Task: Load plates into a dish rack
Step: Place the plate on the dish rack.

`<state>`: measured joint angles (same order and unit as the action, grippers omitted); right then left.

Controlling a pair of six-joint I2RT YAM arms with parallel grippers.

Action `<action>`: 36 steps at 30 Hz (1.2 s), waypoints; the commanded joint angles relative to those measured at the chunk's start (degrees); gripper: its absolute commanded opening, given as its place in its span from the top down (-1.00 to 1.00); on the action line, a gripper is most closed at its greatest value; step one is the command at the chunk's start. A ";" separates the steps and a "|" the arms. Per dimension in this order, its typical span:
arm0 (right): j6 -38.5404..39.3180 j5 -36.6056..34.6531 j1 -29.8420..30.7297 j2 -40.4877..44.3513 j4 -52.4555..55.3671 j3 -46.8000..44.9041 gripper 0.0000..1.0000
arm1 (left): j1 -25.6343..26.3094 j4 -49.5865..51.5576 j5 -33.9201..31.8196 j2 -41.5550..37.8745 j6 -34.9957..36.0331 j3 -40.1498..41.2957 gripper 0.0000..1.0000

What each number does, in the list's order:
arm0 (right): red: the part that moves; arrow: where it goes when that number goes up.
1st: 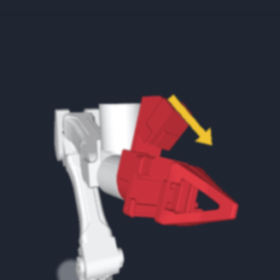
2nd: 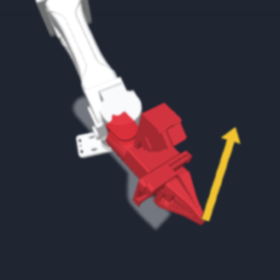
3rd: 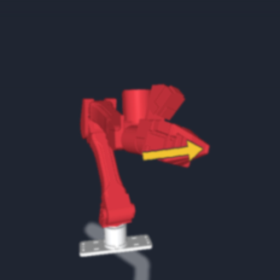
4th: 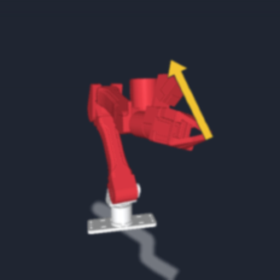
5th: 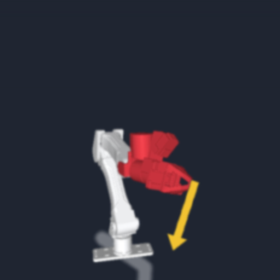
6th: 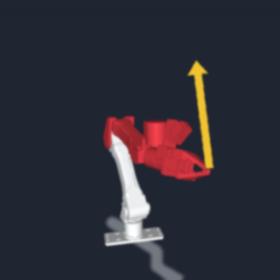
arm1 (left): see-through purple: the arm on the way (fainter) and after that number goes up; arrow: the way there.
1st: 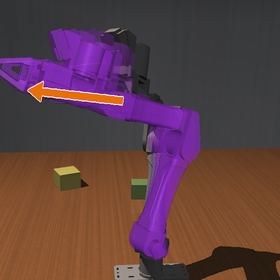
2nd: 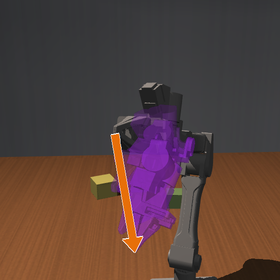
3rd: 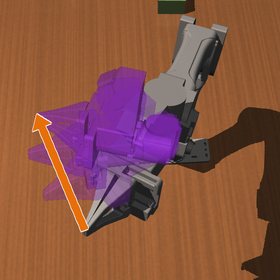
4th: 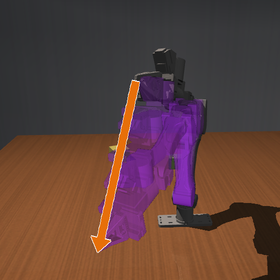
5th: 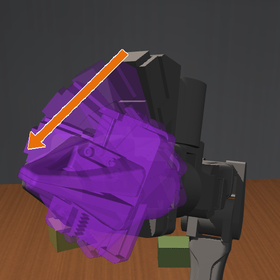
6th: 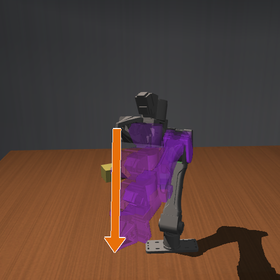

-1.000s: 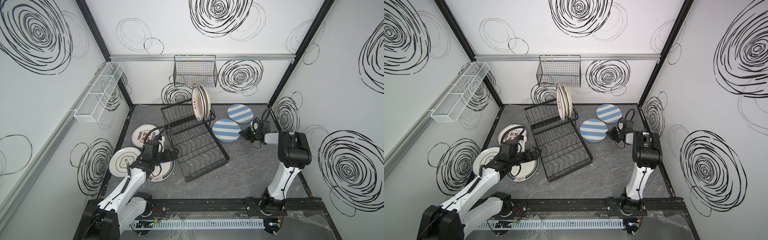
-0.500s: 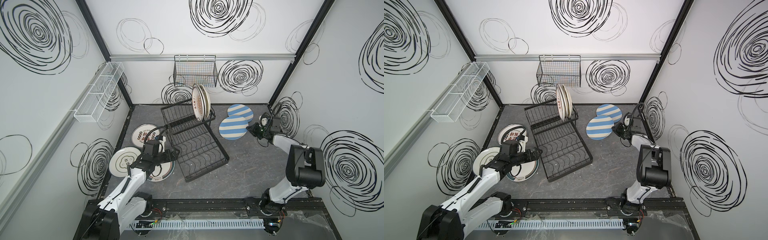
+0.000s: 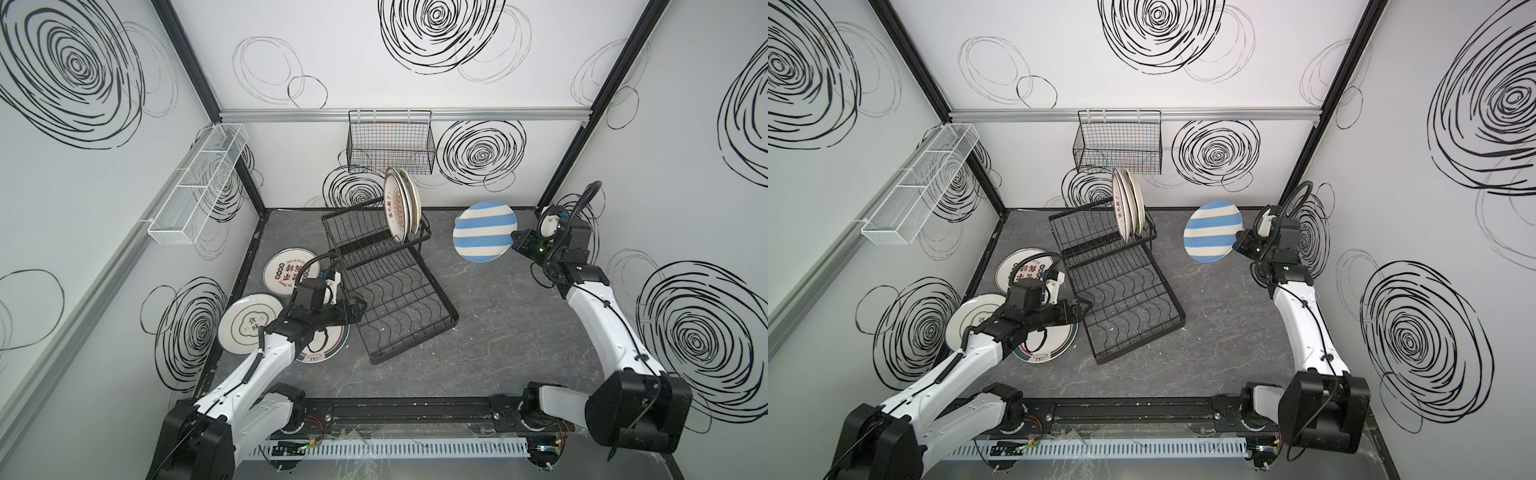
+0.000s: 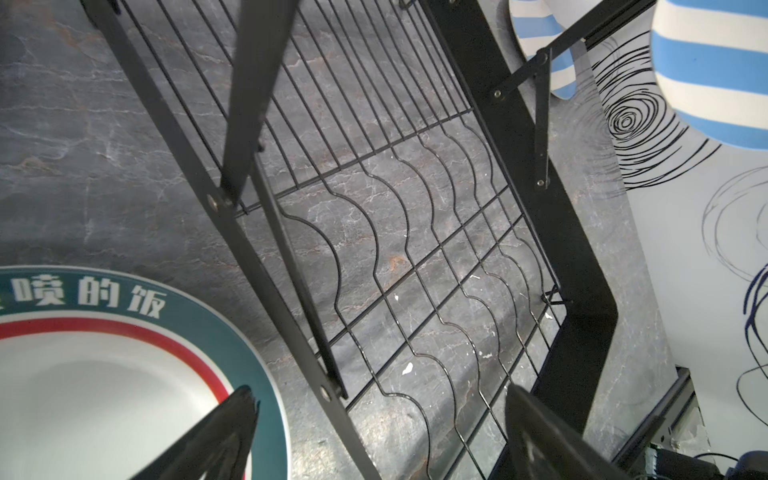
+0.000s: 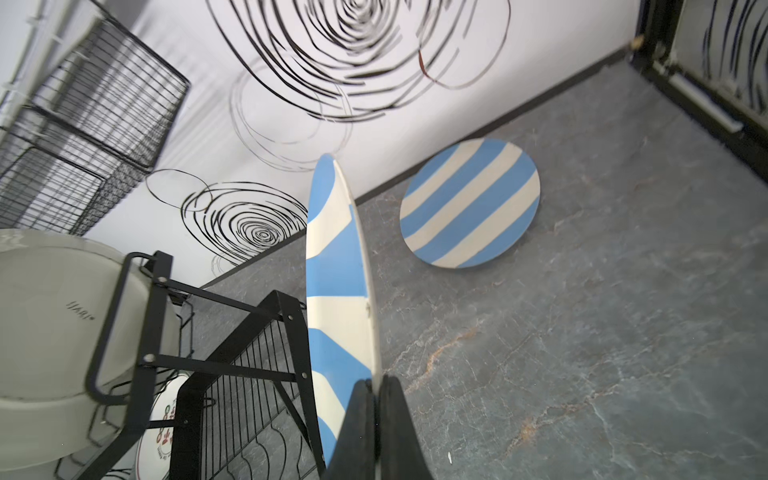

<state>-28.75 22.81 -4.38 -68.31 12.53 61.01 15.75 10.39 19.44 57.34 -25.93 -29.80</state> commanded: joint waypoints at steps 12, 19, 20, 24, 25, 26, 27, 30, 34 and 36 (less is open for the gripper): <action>2.55 -19.30 17.18 6.15 9.95 22.70 1.00 | 1.03 0.30 2.07 -0.44 3.96 -3.34 -0.92; 4.85 -29.44 29.91 1.72 9.27 32.07 1.00 | 1.36 0.18 2.19 -1.11 4.14 -3.29 -0.92; 5.53 -31.12 32.21 0.75 8.86 33.43 1.00 | 1.34 0.30 2.18 -1.26 4.22 -3.25 -0.92; 7.82 -35.72 39.29 -3.69 7.43 39.40 1.00 | 1.46 0.44 1.96 -1.28 4.18 -3.27 -0.92; 8.34 -36.39 40.70 -4.77 7.19 40.76 1.00 | 1.44 0.41 1.84 -1.20 4.16 -3.29 -0.92; 9.05 -37.57 42.58 -6.26 7.12 42.40 1.00 | 1.48 0.47 1.88 -1.05 4.11 -3.31 -0.92; 9.89 -39.22 44.60 -7.87 7.37 44.14 1.00 | 1.45 0.50 1.91 -0.85 3.98 -3.25 -0.91; 12.16 -44.44 49.95 -11.80 7.93 47.86 1.00 | 1.46 0.30 2.01 -0.72 3.79 -3.23 -0.92; 15.36 -53.88 56.39 -16.34 8.38 50.35 1.00 | 1.52 0.49 2.05 -1.17 3.79 -3.08 -0.92; 16.66 -58.40 58.75 -18.08 8.32 51.03 1.00 | 1.61 0.59 2.01 -1.41 3.70 -2.90 -0.92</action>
<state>-15.25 -25.54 52.05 -85.43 22.83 109.60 16.99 10.70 20.97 56.80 -22.90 -31.53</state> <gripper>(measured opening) 0.051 0.958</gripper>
